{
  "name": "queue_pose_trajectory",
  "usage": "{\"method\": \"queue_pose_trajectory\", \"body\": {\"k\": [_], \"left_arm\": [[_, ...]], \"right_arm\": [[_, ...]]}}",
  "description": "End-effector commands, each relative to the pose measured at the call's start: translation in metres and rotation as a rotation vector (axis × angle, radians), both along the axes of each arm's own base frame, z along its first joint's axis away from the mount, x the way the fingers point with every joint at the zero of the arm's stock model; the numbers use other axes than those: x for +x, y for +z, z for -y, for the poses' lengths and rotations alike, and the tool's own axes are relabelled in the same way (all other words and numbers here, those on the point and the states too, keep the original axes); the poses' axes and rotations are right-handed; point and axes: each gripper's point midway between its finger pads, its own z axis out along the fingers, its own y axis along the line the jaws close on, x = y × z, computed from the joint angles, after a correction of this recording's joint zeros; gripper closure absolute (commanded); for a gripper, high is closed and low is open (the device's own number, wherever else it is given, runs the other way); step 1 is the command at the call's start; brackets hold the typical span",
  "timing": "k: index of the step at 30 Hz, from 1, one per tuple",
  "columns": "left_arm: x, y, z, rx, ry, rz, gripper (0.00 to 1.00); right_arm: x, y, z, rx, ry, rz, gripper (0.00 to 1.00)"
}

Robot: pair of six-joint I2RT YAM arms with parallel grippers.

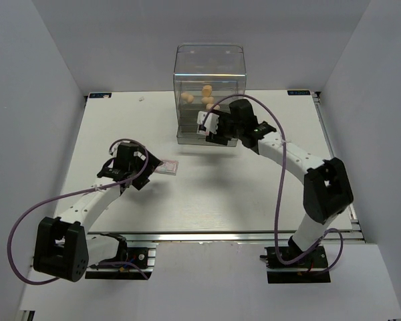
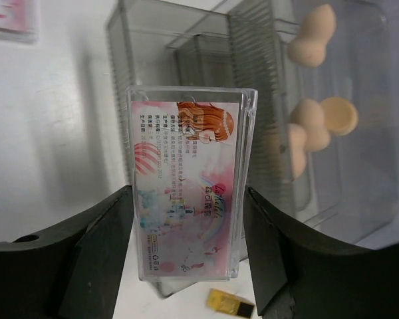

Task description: Organize the makeup

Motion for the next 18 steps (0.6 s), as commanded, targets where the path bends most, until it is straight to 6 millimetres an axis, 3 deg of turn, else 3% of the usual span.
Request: {"method": "queue_pose_trajectory", "body": {"k": [1,3,7,8,11,14,18], "left_arm": [[-0.008,-0.006,-0.002,-0.016,0.015,-0.022,0.02],[-0.008,-0.007,-0.002,-0.023,0.019,-0.021,0.02],[-0.007,-0.008,-0.003,-0.028,0.034,-0.027,0.02],[-0.005,-0.008,-0.003,-0.032,0.039,-0.024,0.02],[0.001,-0.005,-0.002,-0.039,0.056,-0.032,0.02],[0.009,-0.003,-0.001,-0.042,0.068,-0.039,0.02],[0.018,-0.005,0.0,-0.047,0.1,-0.08,0.02]], "right_arm": [[0.049,0.044,-0.006,-0.004,-0.084,0.211,0.98],[0.057,0.044,-0.008,-0.025,-0.087,0.232,0.92],[0.065,0.024,-0.01,-0.078,-0.074,0.231,0.74],[0.066,0.021,-0.01,-0.084,-0.075,0.227,0.62],[0.068,0.007,-0.009,-0.097,-0.084,0.2,0.41],[0.066,-0.002,-0.008,-0.101,-0.09,0.181,0.28],[0.068,0.002,-0.005,-0.082,-0.123,0.17,0.21]]}}
